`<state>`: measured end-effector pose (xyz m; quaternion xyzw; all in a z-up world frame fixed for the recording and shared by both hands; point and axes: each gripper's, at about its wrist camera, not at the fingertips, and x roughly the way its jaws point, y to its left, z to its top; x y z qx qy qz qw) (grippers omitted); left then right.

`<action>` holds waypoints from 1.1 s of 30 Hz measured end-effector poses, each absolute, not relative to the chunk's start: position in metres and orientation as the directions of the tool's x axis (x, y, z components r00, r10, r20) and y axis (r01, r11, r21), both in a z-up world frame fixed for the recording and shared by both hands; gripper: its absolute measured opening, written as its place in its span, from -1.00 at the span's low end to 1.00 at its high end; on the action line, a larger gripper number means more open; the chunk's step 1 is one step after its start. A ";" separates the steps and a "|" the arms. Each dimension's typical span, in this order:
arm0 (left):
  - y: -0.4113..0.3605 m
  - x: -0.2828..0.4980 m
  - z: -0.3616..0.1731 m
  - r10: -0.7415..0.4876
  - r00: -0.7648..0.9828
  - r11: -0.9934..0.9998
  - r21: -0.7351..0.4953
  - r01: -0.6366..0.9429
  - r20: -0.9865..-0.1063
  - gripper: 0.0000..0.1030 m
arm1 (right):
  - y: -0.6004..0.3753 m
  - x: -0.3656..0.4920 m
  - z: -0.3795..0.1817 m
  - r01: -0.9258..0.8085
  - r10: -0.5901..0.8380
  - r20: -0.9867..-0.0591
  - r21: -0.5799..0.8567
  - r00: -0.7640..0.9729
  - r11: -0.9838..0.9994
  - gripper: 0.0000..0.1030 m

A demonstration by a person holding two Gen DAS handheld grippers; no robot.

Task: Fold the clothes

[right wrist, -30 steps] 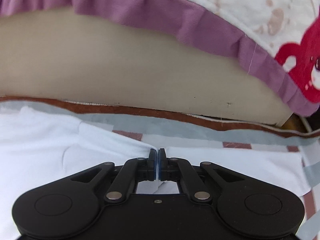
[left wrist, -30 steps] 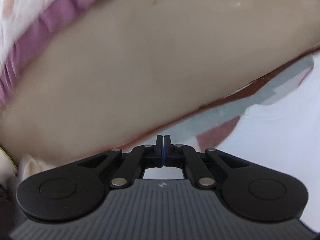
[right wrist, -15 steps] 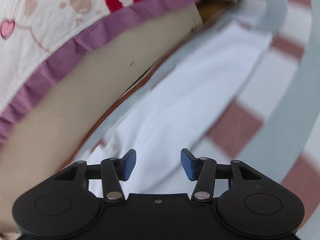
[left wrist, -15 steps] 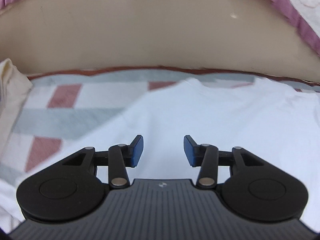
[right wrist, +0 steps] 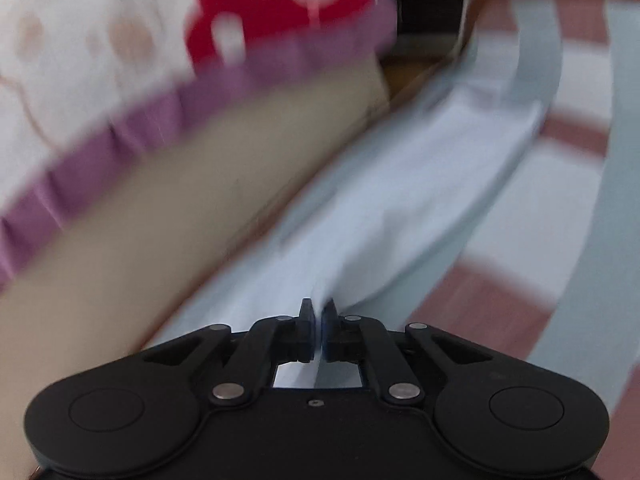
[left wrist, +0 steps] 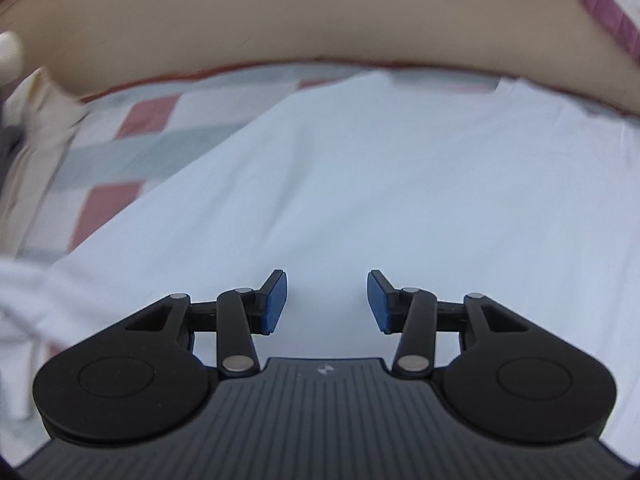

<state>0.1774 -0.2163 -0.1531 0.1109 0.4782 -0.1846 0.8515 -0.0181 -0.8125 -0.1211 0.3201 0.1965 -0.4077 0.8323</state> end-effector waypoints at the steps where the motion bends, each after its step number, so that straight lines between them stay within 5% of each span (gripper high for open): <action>1: -0.207 0.172 -0.155 -0.185 0.462 0.910 0.026 0.413 -0.867 -0.15 | -0.810 -0.025 -0.115 0.813 -0.583 -0.575 0.311 0.574 0.493 -0.95; 5: -0.182 0.158 -0.160 -0.151 0.470 0.926 0.042 0.376 -0.870 -0.12 | -0.808 -0.030 -0.132 0.826 -0.617 -0.650 0.029 0.443 0.563 -0.95; 8: -0.182 0.160 -0.158 -0.121 0.462 0.938 0.051 0.343 -0.878 -0.12 | -0.809 -0.034 -0.131 0.863 -0.646 -0.665 -0.004 0.376 0.506 -0.92; 11: -0.173 0.157 -0.149 -0.103 0.461 0.938 0.068 0.340 -0.882 -0.11 | -0.797 -0.032 -0.127 0.873 -0.727 -0.642 -0.182 0.242 0.452 -0.72; 15: -0.121 0.145 -0.125 -0.104 0.468 0.972 0.009 0.234 -0.878 -0.07 | -0.768 -0.024 -0.103 0.874 -0.815 -0.548 -0.286 0.188 0.394 0.06; 18: -0.068 0.145 -0.111 -0.128 0.519 0.991 -0.085 0.105 -0.845 -0.01 | -0.741 -0.018 -0.084 0.845 -0.792 -0.511 -0.210 0.335 0.492 0.08; 21: -0.028 0.151 -0.105 -0.090 0.569 0.994 -0.107 0.003 -0.817 0.02 | -0.705 0.003 -0.070 0.719 -0.613 -0.565 -0.051 0.552 0.694 0.08; 25: 0.014 0.160 -0.105 0.008 0.600 0.992 -0.069 -0.106 -0.800 0.02 | -0.634 0.051 -0.067 0.341 -0.143 -0.625 0.209 0.768 0.917 0.08; 28: 0.025 0.171 -0.118 0.049 0.579 0.990 -0.037 -0.136 -0.814 0.22 | -0.559 0.089 -0.069 0.033 0.197 -0.625 0.337 0.755 0.941 0.08; 33: 0.026 0.194 -0.143 0.082 0.539 0.989 0.002 -0.147 -0.839 0.24 | -0.437 0.125 -0.075 -0.275 0.486 -0.632 0.407 0.603 0.871 0.08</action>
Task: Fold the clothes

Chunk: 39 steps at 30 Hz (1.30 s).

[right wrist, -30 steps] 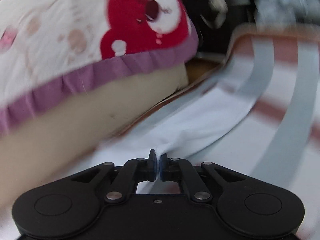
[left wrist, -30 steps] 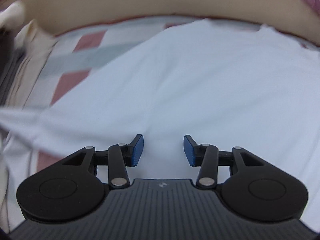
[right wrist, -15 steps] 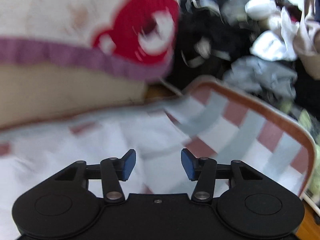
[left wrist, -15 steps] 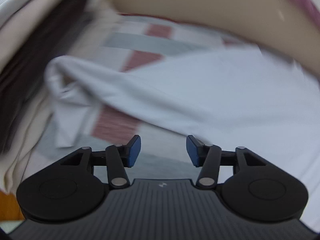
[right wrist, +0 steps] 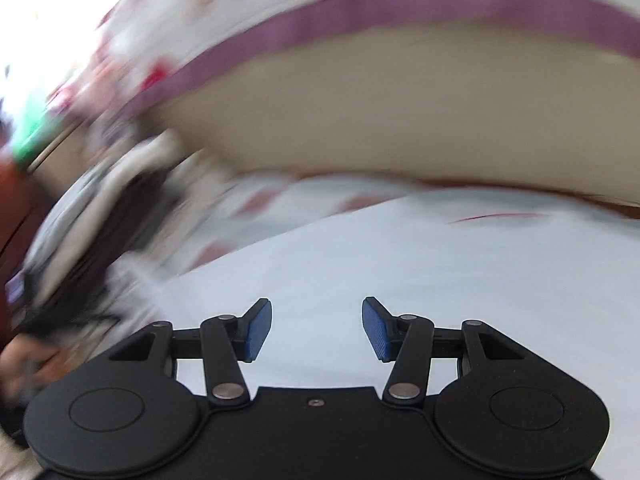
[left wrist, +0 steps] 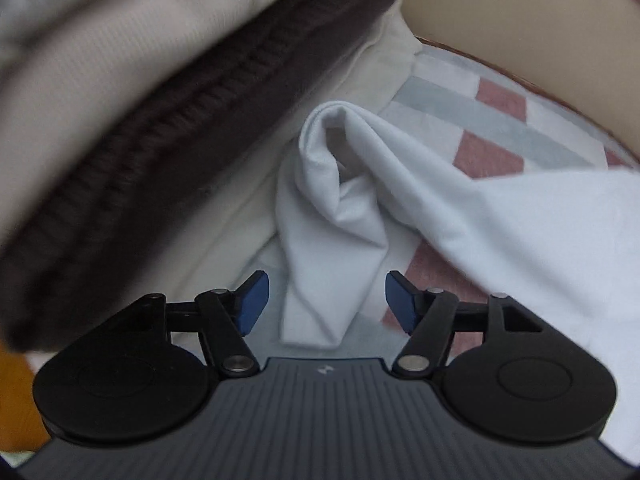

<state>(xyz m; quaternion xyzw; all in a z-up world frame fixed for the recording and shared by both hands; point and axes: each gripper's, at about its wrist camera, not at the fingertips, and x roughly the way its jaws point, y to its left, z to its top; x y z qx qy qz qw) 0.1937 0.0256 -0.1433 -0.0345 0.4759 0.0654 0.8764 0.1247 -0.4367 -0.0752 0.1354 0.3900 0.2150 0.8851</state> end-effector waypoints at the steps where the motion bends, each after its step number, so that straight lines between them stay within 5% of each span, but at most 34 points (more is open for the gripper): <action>1: 0.023 0.197 -0.146 0.079 0.549 0.989 -0.005 -0.151 -0.832 0.21 | -0.413 0.129 -0.077 -0.316 0.504 -0.643 0.393 0.577 0.864 0.08; 4: 0.007 0.206 -0.153 0.103 0.569 0.991 0.037 -0.128 -0.816 0.03 | -0.353 0.138 -0.095 -0.442 0.515 -0.685 0.303 0.515 0.844 0.08; 5: 0.001 0.207 -0.157 0.153 0.567 0.987 0.102 -0.121 -0.809 -0.46 | -0.336 0.141 -0.103 -0.456 0.510 -0.697 0.287 0.504 0.842 0.08; 7: -0.008 0.206 -0.158 0.210 0.583 0.978 0.182 -0.107 -0.785 -0.80 | -0.310 0.144 -0.111 -0.483 0.513 -0.711 0.273 0.482 0.832 0.08; 21: 0.098 0.092 -0.023 0.051 0.907 0.963 -0.221 -0.156 -0.418 -0.80 | -0.231 0.126 -0.139 -0.657 0.348 -0.795 -0.082 0.496 0.749 0.04; 23: 0.111 0.086 -0.021 0.022 0.917 0.939 -0.307 -0.156 -0.398 -0.80 | -0.233 0.125 -0.137 -0.645 0.340 -0.780 -0.103 0.525 0.757 -0.24; 24: 0.117 0.083 -0.021 0.009 0.923 0.925 -0.349 -0.154 -0.384 -0.80 | -0.236 0.127 -0.134 -0.642 0.346 -0.779 -0.092 0.522 0.761 -0.72; 25: 0.123 0.082 -0.021 0.012 0.926 0.911 -0.378 -0.166 -0.378 -0.85 | -0.239 0.128 -0.132 -0.639 0.352 -0.779 -0.079 0.518 0.765 -0.90; 29: 0.145 0.077 -0.028 0.108 0.942 0.822 -0.504 -0.264 -0.317 -1.00 | -0.255 0.129 -0.127 -0.618 0.375 -0.784 -0.014 0.495 0.786 -0.97; 31: 0.152 0.074 -0.031 0.232 0.915 0.775 -0.506 -0.380 -0.331 -1.00 | -0.267 0.128 -0.127 -0.592 0.395 -0.784 0.043 0.479 0.804 -0.97; 39: 0.122 0.089 -0.038 0.130 0.816 0.884 -0.307 -0.353 -0.563 -0.85 | -0.284 0.128 -0.132 -0.535 0.387 -0.792 0.092 0.472 0.840 -0.97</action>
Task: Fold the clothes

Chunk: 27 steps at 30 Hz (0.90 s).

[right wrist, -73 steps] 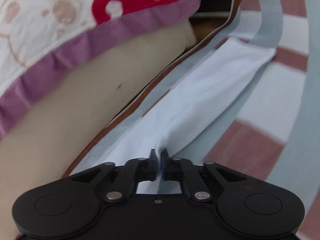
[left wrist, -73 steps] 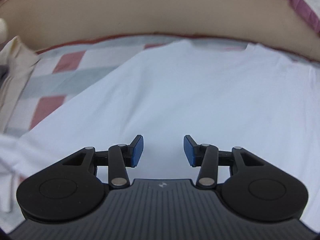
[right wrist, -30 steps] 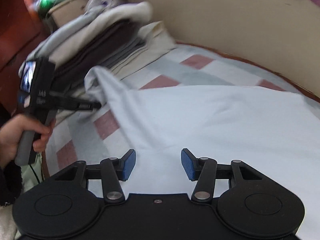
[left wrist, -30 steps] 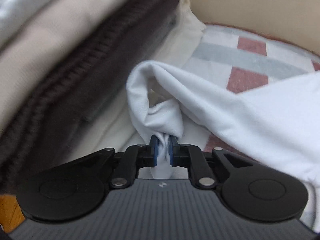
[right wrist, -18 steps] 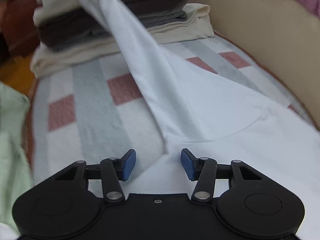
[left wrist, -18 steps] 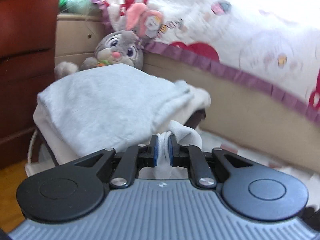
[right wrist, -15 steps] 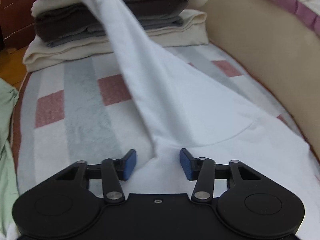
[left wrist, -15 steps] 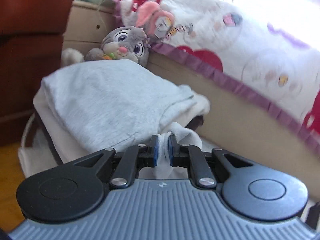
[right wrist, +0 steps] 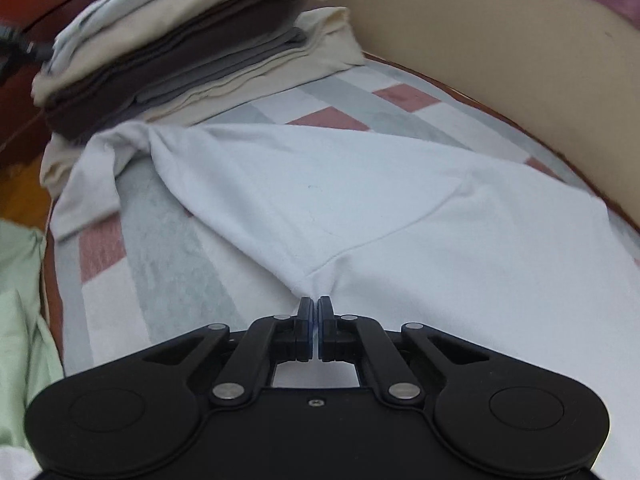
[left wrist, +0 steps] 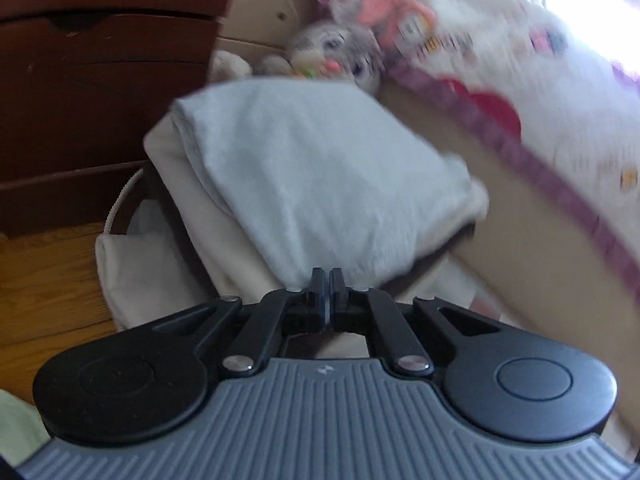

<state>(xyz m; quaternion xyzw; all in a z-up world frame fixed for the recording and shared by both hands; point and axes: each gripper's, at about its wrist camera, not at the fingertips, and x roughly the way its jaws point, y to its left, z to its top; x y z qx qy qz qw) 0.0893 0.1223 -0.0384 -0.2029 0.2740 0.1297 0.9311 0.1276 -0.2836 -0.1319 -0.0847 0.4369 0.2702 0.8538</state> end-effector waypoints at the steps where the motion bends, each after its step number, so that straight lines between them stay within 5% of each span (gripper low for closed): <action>1: 0.116 0.086 -0.039 0.105 0.797 0.902 -0.281 -0.328 -0.595 -0.72 | -0.283 0.127 -0.132 -0.541 0.383 -0.793 0.081 0.474 0.837 -0.96; 3: 0.102 0.073 -0.051 0.066 0.771 0.927 -0.247 -0.283 -0.633 0.08 | -0.280 0.125 -0.133 -0.547 0.371 -0.796 0.059 0.479 0.835 -0.96; 7: 0.067 0.083 -0.095 -0.026 0.599 0.980 -0.140 -0.145 -0.800 0.21 | -0.283 0.121 -0.132 -0.534 0.381 -0.788 0.079 0.484 0.842 -0.86; 10: 0.052 0.105 -0.112 0.119 0.541 0.980 0.011 -0.198 -0.832 0.21 | -0.295 0.117 -0.130 -0.496 0.412 -0.768 0.142 0.490 0.857 -0.76; 12: 0.044 0.123 -0.123 0.200 0.516 0.977 0.126 -0.175 -0.833 0.56 | -0.310 0.113 -0.128 -0.432 0.432 -0.752 0.218 0.497 0.875 -0.48; 15: 0.035 0.142 -0.149 0.263 0.425 0.965 0.233 -0.121 -0.866 0.65 | -0.341 0.104 -0.127 -0.324 0.489 -0.702 0.368 0.517 0.872 -0.32; 17: 0.036 0.139 -0.147 0.277 0.456 0.961 0.233 -0.150 -0.846 0.47 | -0.359 0.099 -0.128 -0.268 0.491 -0.687 0.413 0.536 0.871 -0.25; 19: 0.035 0.140 -0.146 0.256 0.456 0.967 0.221 -0.130 -0.852 -0.18 | -0.373 0.094 -0.129 -0.229 0.480 -0.685 0.429 0.548 0.874 -0.25; 20: 0.034 0.141 -0.145 0.244 0.460 0.970 0.206 -0.131 -0.854 -0.93 | -0.379 0.092 -0.129 -0.214 0.476 -0.685 0.435 0.552 0.875 -0.25; 22: 0.028 0.139 -0.133 0.287 0.513 0.958 0.249 -0.142 -0.809 -0.91 | -0.387 0.088 -0.131 -0.196 0.471 -0.684 0.443 0.557 0.875 -0.25; 27: 0.010 0.112 -0.083 0.474 0.713 0.858 0.455 -0.240 -0.517 -0.91 | -0.375 0.073 -0.138 -0.220 0.566 -0.668 0.533 0.483 0.817 -0.20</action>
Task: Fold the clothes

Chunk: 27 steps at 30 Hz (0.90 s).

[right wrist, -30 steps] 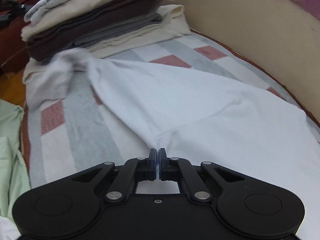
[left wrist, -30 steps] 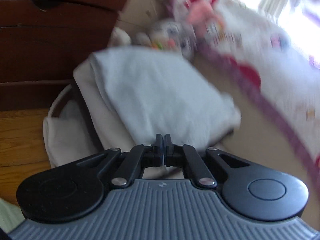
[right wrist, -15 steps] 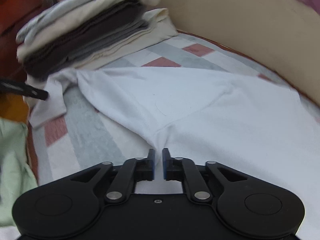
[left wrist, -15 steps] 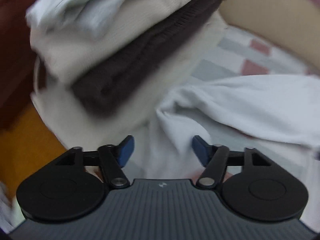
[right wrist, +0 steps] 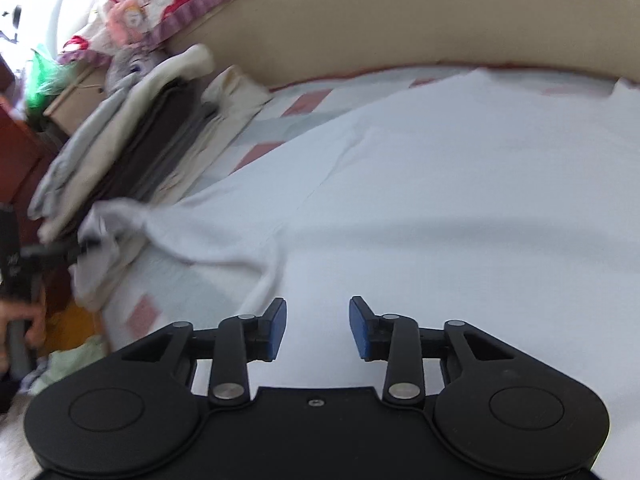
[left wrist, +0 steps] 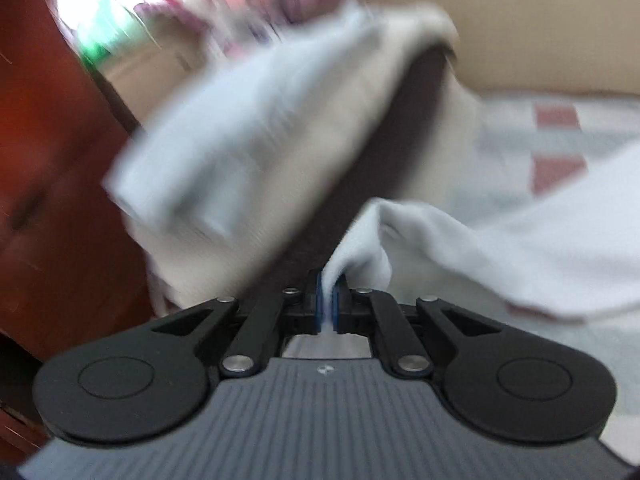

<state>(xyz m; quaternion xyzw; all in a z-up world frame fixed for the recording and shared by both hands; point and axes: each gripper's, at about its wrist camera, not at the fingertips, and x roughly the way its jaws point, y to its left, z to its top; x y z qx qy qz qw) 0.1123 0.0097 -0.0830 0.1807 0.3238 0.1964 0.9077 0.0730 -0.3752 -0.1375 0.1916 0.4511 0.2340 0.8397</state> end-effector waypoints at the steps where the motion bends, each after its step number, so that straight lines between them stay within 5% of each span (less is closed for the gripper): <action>1: 0.011 0.109 -0.075 0.477 0.726 0.859 0.437 -0.266 -0.495 -0.91 | -0.367 0.071 -0.139 -0.225 0.596 -0.665 0.561 0.451 0.797 -0.19; 4: 0.023 0.110 -0.064 0.462 0.735 0.877 0.375 -0.299 -0.495 -0.91 | -0.335 0.062 -0.146 -0.239 0.704 -0.627 0.667 0.333 0.706 0.14; 11: 0.031 0.111 -0.060 0.412 0.751 0.908 0.305 -0.288 -0.516 -0.91 | -0.283 0.024 -0.133 -0.377 0.622 -0.760 0.529 0.189 0.760 0.16; 12: 0.031 0.110 -0.059 0.409 0.752 0.909 0.299 -0.290 -0.517 -0.91 | -0.282 0.021 -0.136 -0.379 0.608 -0.772 0.515 0.184 0.769 0.04; 13: 0.032 0.109 -0.058 0.406 0.753 0.911 0.291 -0.291 -0.518 -0.91 | -0.281 0.019 -0.139 -0.379 0.594 -0.784 0.502 0.179 0.777 -0.38; 15: 0.036 0.110 -0.055 0.383 0.757 0.923 0.242 -0.298 -0.529 -0.91 | -0.278 0.019 -0.147 -0.348 0.636 -0.755 0.560 0.158 0.752 -0.84; 16: 0.037 0.110 -0.053 0.370 0.760 0.929 0.216 -0.301 -0.535 -0.91 | -0.277 0.019 -0.151 -0.330 0.659 -0.737 0.591 0.148 0.736 -0.84; 22: 0.042 0.106 -0.059 0.331 0.756 0.943 0.178 -0.280 -0.565 -0.92 | -0.258 0.001 -0.150 -0.348 0.667 -0.731 0.593 0.146 0.726 -0.82; 25: 0.037 0.097 -0.067 0.288 0.743 0.957 0.163 -0.239 -0.604 -0.91 | -0.246 -0.005 -0.145 -0.409 0.634 -0.756 0.533 0.163 0.740 -0.41; 27: 0.031 0.093 -0.070 0.286 0.738 0.958 0.184 -0.219 -0.611 -0.91 | -0.242 -0.008 -0.141 -0.450 0.627 -0.760 0.506 0.171 0.736 -0.31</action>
